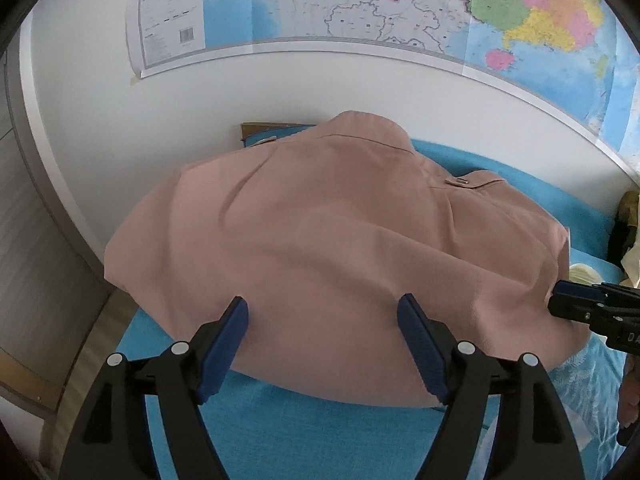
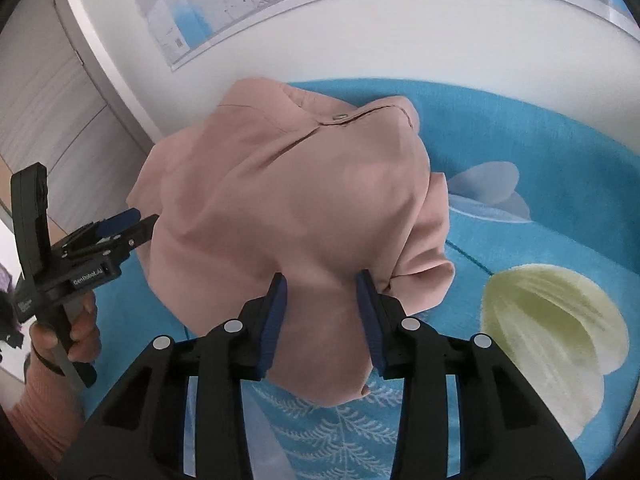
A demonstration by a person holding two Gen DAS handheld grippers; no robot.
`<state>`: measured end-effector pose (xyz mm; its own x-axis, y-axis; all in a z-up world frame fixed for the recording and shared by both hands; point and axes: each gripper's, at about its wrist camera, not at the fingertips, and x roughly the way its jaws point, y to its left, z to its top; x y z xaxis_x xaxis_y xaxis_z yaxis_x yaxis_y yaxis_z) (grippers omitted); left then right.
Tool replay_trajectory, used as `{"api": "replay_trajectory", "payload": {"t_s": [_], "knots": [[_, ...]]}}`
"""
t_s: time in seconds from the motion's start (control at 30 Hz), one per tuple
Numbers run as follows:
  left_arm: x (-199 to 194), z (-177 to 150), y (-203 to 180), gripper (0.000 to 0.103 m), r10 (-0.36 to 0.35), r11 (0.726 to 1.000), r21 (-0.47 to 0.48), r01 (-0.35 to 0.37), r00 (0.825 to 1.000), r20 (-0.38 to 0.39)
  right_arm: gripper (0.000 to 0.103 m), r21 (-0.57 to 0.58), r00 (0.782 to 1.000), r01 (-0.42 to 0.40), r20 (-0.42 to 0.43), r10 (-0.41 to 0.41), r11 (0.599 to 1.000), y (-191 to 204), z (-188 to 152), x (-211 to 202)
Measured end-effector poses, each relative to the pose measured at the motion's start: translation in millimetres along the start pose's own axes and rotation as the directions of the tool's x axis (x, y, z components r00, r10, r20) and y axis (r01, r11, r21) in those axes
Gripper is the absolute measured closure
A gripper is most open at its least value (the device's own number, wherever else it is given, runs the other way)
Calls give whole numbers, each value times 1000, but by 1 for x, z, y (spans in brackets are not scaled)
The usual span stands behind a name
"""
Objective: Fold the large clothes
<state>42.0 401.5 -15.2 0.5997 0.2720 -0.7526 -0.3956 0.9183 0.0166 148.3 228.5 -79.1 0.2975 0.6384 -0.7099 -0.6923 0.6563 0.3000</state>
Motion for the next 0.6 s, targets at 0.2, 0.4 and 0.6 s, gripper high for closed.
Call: {"api": "replay_trajectory", "payload": {"t_s": [0.2,0.4,0.6], "knots": [[-13,-4,-4,28,26,1000,-12,-26,1000,12,51,-25,1000,-2,26,2,1000,10,-1,-10],[-36,-16,-16,12,47,999,-11,-47,998,41,37,-84,998,19,65,-13,996,24,-8,-27],[-59,-28,-30,6,59,998,-19,-58,995,76,17,-138,992,66,115,-50,988,40,-19,-40]]}}
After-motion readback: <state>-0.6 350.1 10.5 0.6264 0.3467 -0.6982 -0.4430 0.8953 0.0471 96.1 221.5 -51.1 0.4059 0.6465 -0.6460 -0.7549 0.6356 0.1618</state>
